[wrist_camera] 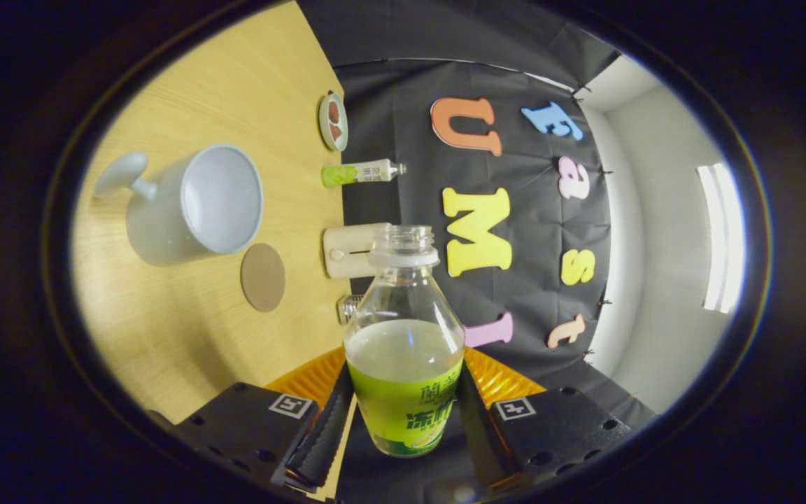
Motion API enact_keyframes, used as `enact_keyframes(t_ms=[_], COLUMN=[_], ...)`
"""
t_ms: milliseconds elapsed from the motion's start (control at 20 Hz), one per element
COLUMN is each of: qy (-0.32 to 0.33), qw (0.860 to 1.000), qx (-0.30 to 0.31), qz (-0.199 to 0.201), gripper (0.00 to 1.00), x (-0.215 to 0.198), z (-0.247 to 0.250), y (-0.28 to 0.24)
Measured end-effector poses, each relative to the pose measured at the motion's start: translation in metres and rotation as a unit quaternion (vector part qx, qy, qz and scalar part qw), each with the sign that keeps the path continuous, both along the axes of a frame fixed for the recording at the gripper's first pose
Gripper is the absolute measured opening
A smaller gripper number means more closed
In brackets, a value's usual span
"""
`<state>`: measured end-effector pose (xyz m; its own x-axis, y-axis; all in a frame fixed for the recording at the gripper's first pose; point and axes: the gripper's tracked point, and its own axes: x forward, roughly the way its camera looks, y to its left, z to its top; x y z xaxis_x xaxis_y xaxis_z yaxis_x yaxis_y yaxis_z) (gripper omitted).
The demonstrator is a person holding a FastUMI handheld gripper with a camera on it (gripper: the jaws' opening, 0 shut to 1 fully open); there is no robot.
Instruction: Take the bottle from table, then pour the juice into the cup, finally place the bottle on the coaster
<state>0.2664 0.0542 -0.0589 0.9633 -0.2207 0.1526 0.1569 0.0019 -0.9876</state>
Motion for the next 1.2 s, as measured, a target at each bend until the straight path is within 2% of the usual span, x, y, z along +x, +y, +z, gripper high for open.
enact_keyframes(t_ms=[300,800,1200], qy=[-0.014,-0.035,-0.037], qw=[0.996,0.989,0.986], qx=[-0.085,-0.145,-0.163], qz=[0.004,0.001,-0.005], gripper=[0.80,0.80,0.80], x=[-0.004,-0.004,-0.010], z=[0.010,0.029,0.035], y=[0.012,0.018,0.019])
